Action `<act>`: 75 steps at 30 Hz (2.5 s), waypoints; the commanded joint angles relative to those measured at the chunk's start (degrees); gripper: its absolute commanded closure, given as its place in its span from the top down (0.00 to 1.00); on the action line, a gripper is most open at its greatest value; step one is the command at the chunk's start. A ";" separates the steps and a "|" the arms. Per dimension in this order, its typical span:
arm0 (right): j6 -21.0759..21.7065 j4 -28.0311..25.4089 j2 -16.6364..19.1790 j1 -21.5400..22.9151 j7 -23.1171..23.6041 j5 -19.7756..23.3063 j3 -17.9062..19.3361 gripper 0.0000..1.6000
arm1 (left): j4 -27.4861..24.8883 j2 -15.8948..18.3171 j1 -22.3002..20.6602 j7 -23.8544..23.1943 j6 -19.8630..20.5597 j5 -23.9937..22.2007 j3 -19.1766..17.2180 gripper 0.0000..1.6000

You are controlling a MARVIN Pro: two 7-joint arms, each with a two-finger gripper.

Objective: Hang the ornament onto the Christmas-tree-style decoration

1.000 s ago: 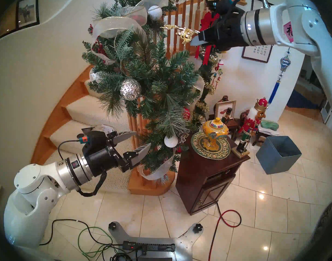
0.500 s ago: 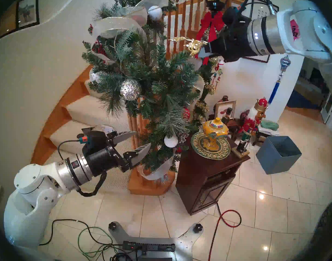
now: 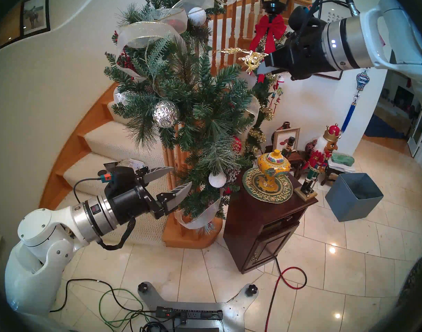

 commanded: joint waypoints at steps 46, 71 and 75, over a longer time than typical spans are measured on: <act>-4.23 -8.36 5.76 -9.24 -3.56 10.89 5.65 0.22 | -0.62 -0.01 0.04 -0.01 -0.05 -0.01 -0.13 1.00; -8.57 -10.58 5.37 -11.42 0.95 6.91 2.89 0.42 | -0.62 -0.01 0.05 -0.01 -0.05 -0.01 -0.14 1.00; -6.81 -10.20 5.33 -11.40 2.07 7.02 2.49 0.50 | -0.63 -0.01 0.05 -0.01 -0.05 -0.01 -0.14 1.00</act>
